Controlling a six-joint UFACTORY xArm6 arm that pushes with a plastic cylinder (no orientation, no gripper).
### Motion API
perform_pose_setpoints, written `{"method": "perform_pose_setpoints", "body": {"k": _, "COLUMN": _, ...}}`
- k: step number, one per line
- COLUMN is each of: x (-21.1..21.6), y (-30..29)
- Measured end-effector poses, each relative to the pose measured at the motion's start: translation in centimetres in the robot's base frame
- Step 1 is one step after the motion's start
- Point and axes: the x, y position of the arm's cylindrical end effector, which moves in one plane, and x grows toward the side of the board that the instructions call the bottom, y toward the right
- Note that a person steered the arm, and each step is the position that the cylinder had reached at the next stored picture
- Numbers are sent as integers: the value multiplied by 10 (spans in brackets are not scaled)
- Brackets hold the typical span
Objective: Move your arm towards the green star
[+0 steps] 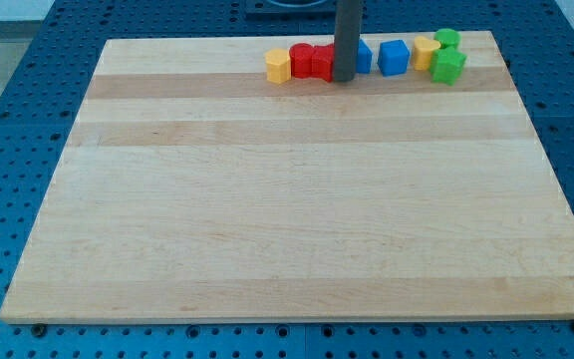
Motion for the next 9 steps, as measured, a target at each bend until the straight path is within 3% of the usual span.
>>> {"method": "perform_pose_setpoints", "body": {"k": 2, "x": 0, "y": 0}}
{"method": "perform_pose_setpoints", "body": {"k": 4, "x": 37, "y": 12}}
{"method": "perform_pose_setpoints", "body": {"k": 5, "x": 66, "y": 41}}
{"method": "perform_pose_setpoints", "body": {"k": 6, "x": 63, "y": 147}}
{"method": "perform_pose_setpoints", "body": {"k": 8, "x": 62, "y": 165}}
{"method": "perform_pose_setpoints", "body": {"k": 9, "x": 53, "y": 146}}
